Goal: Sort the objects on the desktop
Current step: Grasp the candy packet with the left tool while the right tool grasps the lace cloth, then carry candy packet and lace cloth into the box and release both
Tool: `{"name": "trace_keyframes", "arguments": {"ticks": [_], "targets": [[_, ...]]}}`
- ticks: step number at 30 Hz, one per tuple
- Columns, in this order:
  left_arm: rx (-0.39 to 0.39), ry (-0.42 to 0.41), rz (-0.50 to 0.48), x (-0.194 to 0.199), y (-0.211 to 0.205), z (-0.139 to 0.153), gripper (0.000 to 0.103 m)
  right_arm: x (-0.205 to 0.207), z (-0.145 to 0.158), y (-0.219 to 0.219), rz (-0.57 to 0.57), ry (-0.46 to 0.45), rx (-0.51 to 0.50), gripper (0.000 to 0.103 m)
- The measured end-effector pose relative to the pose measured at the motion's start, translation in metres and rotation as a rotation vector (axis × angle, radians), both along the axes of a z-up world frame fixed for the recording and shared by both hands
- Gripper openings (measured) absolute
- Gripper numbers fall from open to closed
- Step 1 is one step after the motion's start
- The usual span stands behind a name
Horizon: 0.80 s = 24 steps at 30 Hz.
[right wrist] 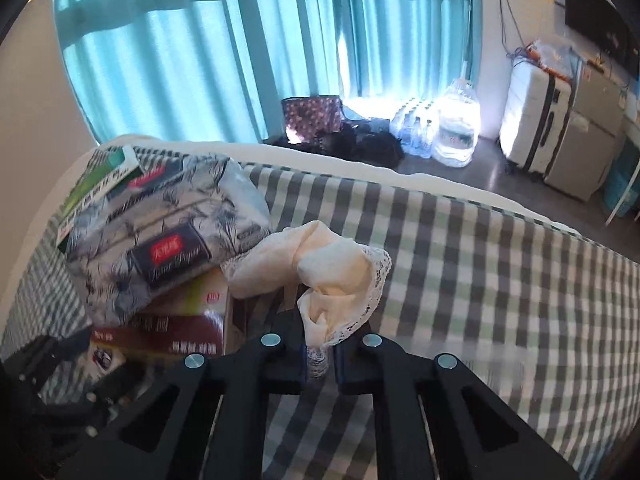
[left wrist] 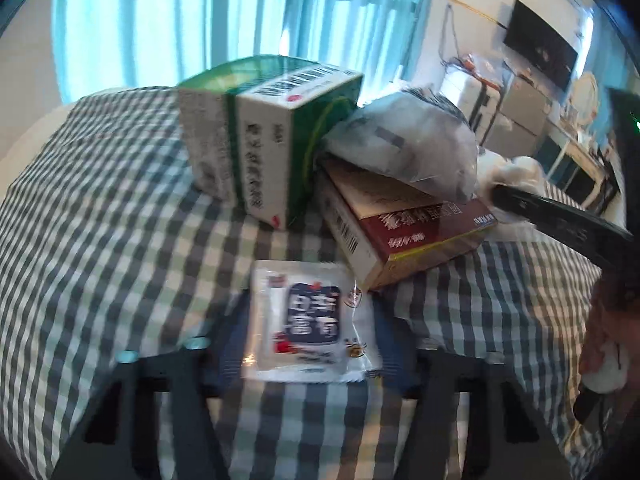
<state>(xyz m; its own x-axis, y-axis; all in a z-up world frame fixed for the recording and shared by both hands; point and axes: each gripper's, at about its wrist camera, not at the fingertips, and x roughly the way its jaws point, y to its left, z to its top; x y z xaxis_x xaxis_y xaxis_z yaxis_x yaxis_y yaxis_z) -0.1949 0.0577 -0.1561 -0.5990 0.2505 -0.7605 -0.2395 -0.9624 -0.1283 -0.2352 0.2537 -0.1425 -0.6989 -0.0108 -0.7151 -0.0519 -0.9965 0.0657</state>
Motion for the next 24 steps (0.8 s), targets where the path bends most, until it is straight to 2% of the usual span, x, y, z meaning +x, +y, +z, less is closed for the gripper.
{"name": "trace_keyframes", "arguments": {"ticks": [2, 6, 10, 15, 21, 24], "targets": [[0.003, -0.011, 0.004, 0.003, -0.003, 0.002, 0.04, 0.011, 0.01, 0.0, 0.004, 0.022, 0.001, 0.009], [0.041, -0.042, 0.024, 0.018, -0.016, 0.004, 0.036, 0.033, 0.035, 0.002, -0.017, 0.061, -0.03, 0.009], [0.033, -0.056, 0.039, 0.035, -0.02, 0.013, 0.034, 0.062, 0.054, -0.001, -0.021, 0.068, -0.076, 0.009], [0.058, -0.007, 0.047, 0.071, -0.018, 0.049, 0.034, 0.103, 0.089, -0.015, 0.015, 0.108, -0.041, 0.009], [0.101, 0.077, -0.019, 0.132, -0.008, 0.11, 0.034, 0.17, 0.122, -0.015, 0.011, 0.143, -0.093, 0.009], [0.066, 0.12, -0.065, 0.162, 0.011, 0.136, 0.034, 0.204, 0.144, -0.008, 0.006, 0.177, -0.069, 0.009]]}}
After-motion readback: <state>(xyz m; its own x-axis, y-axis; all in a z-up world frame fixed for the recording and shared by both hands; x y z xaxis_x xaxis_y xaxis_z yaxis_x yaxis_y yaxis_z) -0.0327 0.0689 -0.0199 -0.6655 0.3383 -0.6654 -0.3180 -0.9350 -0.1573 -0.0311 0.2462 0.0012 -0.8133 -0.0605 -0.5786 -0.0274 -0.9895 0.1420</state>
